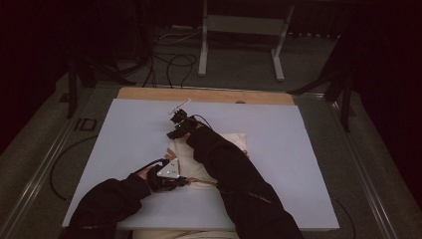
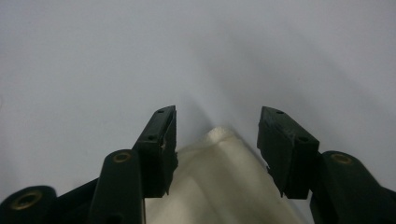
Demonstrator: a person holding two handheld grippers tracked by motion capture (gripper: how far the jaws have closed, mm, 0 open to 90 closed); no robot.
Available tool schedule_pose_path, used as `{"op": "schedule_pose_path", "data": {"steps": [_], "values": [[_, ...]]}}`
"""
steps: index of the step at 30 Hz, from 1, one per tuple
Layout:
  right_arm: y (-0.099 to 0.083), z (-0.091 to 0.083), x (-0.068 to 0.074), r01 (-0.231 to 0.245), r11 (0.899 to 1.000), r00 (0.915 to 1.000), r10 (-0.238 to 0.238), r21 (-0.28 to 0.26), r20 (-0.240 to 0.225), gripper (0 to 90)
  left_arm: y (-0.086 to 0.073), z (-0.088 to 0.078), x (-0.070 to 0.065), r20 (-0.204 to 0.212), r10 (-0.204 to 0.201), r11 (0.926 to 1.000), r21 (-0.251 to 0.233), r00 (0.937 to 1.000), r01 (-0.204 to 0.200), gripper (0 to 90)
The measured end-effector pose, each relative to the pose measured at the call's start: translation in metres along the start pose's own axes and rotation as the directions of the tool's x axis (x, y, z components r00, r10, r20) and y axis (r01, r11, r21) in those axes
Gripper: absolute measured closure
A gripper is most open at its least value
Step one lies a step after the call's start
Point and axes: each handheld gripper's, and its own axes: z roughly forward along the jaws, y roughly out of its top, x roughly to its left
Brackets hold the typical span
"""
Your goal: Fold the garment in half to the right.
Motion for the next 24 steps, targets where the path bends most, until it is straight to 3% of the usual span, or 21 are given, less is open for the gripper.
{"op": "schedule_pose_path", "data": {"steps": [4,9,15,18,24], "values": [[0.001,0.005,0.001,0.001,1.0,1.0,-0.001,0.026,0.001,50.4,0.0,0.0,0.0,0.0,0.0,1.0,0.0,1.0,0.0,87.7],[0.0,0.011,0.007,0.044,0.997,0.9989,-0.045,0.056,0.014,55.0,0.0,0.0,0.0,0.0,0.001,1.0,0.0,1.0,-0.001,87.6],[0.0,0.009,0.012,0.095,0.992,0.9941,-0.099,0.085,0.045,73.5,0.0,0.0,0.001,0.001,0.002,1.0,0.001,1.0,-0.002,87.7],[0.0,0.008,0.012,0.107,0.99,0.9933,-0.111,0.089,0.035,83.2,0.0,0.0,0.0,0.002,-0.002,1.0,-0.001,1.0,0.002,87.7],[-0.001,0.005,0.012,0.109,0.991,0.9936,-0.111,0.078,0.022,86.6,0.001,0.0,0.001,0.008,-0.002,1.0,0.001,1.0,0.002,87.7]]}}
